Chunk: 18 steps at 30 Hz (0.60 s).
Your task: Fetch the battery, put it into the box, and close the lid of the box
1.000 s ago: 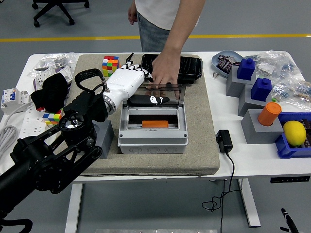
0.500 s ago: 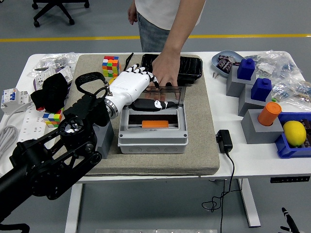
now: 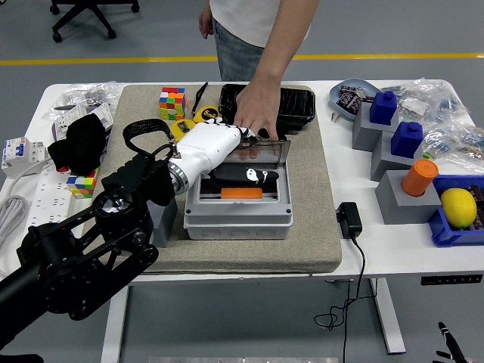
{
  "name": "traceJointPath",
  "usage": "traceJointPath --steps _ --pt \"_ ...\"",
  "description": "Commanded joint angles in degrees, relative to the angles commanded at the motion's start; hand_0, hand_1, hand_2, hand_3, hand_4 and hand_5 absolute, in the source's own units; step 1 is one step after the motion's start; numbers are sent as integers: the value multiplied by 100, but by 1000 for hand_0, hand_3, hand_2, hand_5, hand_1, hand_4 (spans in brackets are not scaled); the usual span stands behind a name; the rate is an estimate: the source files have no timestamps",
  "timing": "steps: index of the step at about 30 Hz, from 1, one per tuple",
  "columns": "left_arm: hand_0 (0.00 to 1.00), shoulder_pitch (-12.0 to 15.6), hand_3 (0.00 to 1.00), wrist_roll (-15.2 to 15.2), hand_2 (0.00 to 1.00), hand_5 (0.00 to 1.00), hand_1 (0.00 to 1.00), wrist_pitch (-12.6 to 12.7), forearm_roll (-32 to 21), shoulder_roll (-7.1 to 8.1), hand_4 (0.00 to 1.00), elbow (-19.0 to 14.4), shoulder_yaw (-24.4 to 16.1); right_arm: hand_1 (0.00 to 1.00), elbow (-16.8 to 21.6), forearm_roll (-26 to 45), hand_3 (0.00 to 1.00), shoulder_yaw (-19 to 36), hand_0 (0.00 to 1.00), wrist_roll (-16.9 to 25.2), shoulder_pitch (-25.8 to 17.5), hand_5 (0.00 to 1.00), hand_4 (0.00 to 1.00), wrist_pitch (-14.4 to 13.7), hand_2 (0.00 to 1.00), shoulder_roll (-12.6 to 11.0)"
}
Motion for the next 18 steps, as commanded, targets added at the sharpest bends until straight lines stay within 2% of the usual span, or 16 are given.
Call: traceJointPath --steps 1,7,12,18 --pt "617 -1 742 30 671 998 470 -20 -23 3 998 -10 5 746 0 -2 805 5 857 -1 -1 998 998 -2 748 0" --pt "594 -26 742 232 672 998 466 -169 -30 18 998 -121 9 746 0 0 805 15 857 4 9 998 998 -3 748 -12" --pt "594 -54 742 686 672 998 466 -655 -97 55 998 -315 -8 746 0 -32 805 35 857 5 7 998 998 -1 748 -17" --pt "588 -33 742 903 673 998 468 -936 -176 84 998 -451 36 746 0 -66 805 59 857 4 -6 998 998 -1 748 -14"
